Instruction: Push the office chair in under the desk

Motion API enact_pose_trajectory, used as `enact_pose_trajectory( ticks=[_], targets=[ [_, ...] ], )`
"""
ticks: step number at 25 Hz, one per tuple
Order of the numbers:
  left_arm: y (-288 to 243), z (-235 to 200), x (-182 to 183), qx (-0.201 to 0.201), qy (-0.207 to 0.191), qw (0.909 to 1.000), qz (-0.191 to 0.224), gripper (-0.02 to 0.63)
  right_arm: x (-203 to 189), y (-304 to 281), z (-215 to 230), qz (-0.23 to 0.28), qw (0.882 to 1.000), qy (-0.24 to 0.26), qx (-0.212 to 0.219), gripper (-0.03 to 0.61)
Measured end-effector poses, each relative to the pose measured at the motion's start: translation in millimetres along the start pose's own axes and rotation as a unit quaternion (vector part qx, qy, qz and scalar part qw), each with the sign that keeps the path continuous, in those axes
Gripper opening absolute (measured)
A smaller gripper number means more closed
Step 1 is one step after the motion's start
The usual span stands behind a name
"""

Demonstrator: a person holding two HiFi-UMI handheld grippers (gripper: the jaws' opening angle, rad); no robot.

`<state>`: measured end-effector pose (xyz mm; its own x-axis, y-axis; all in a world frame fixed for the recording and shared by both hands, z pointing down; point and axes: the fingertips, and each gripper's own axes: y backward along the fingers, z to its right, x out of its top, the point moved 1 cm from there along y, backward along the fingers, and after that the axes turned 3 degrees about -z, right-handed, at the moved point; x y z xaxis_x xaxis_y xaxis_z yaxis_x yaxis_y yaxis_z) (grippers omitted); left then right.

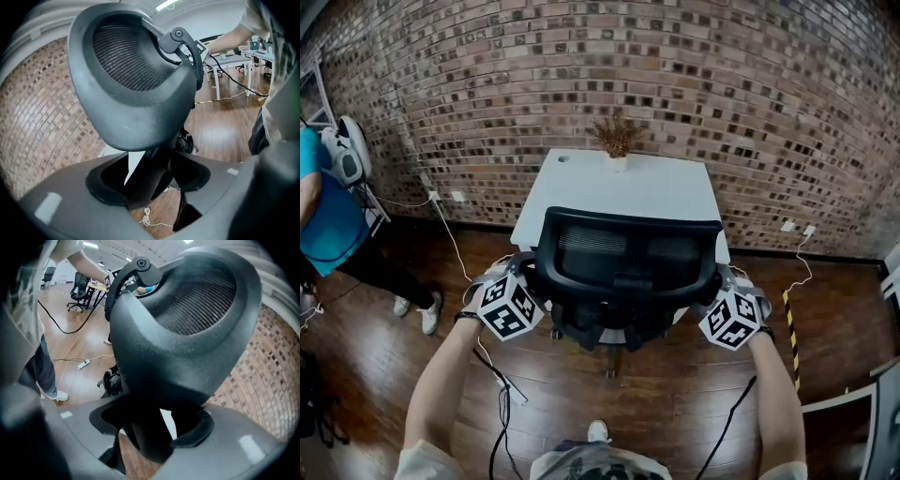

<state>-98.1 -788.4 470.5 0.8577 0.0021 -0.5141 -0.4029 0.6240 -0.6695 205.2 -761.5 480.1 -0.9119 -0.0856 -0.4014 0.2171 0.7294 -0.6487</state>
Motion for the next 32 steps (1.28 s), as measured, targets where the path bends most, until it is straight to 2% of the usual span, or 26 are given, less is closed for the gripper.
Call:
enact_pose_trajectory(
  ticks=[14, 22, 25, 32],
  targets=[
    [-36, -40, 5, -0.001, -0.007, 1.0, 0.006, 0.305, -1, -38, 36, -0.013, 1.0, -0.007, -0.016, 0.285],
    [-41, -43, 7, 0.0, -0.007, 1.0, 0.0, 0.302, -3, -45, 42, -0.012, 1.0, -0.01, -0.021, 0.29],
    [-41, -42, 6, 0.02, -0.003, 0.9997, 0.011, 0.308, -3, -45, 41, -0.011, 0.999, -0.015, -0.031, 0.293],
    [-19, -46, 4, 0.101, 0.027, 0.9941, 0.029, 0.302, 0, -26, 45, 0.005, 0.996, -0.045, -0.072, 0.299]
  ],
)
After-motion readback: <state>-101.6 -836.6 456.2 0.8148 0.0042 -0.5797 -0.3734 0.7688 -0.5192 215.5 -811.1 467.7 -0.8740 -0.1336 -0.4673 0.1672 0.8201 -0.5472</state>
